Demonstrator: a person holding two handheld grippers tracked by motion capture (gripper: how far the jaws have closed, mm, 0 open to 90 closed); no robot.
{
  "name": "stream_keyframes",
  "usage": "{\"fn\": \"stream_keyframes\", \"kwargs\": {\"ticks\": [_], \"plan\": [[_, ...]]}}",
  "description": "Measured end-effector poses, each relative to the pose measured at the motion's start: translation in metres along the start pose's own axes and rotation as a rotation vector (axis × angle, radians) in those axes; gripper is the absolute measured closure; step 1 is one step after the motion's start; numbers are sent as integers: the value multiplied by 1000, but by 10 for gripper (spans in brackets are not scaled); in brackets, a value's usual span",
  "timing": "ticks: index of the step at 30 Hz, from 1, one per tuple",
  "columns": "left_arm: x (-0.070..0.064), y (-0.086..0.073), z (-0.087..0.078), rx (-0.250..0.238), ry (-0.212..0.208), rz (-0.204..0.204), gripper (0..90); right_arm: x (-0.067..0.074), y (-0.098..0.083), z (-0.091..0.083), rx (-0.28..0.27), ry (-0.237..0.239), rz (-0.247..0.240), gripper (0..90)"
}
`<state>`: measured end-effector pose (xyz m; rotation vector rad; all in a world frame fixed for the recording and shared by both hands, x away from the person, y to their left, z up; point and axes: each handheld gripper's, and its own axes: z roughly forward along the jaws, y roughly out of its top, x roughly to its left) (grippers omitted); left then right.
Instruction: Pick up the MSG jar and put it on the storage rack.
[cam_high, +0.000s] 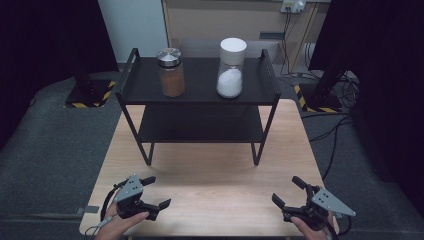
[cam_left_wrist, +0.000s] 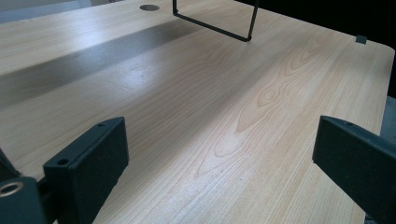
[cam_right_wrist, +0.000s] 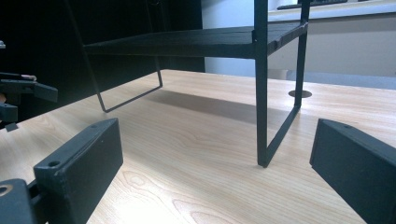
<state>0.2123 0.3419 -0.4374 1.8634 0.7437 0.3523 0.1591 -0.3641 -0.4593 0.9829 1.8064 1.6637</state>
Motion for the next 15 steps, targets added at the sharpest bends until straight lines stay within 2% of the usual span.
{"fn": "stream_keyframes", "kwargs": {"ticks": [15], "plan": [[0, 1, -2, -1, 2, 3, 22, 2, 1, 2, 5, 11, 2, 29]]}}
